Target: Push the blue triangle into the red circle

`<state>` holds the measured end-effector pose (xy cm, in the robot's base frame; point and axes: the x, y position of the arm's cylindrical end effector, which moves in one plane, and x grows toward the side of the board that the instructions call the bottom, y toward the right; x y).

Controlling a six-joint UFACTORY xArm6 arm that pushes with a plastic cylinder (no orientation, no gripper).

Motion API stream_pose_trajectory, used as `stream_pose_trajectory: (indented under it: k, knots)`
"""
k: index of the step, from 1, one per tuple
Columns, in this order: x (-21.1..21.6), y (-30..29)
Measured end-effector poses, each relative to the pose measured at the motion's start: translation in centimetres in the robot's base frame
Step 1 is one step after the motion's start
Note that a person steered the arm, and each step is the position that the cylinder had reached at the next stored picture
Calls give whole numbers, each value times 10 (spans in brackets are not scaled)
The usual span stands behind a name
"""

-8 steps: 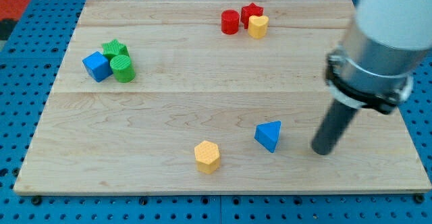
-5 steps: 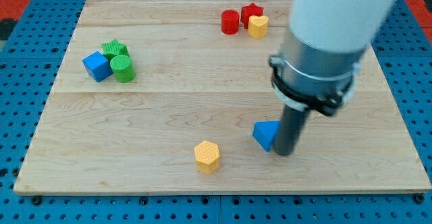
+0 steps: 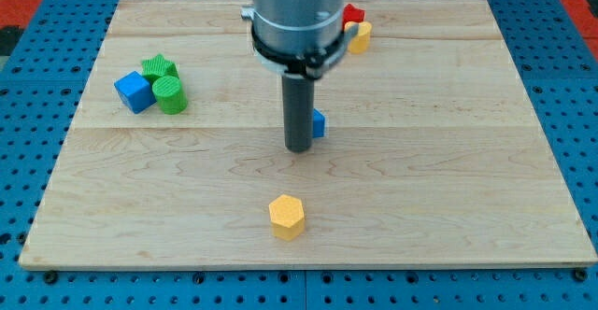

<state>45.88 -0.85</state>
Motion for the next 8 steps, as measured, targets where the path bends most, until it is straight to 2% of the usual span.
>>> stream_pose_trajectory:
  k: [1,3,5,6,7,8]
  knots:
    - [-8,7]
    - [-80,16]
    - [-84,68]
    - [-126,49]
    - [-147,45]
    - [-93,57]
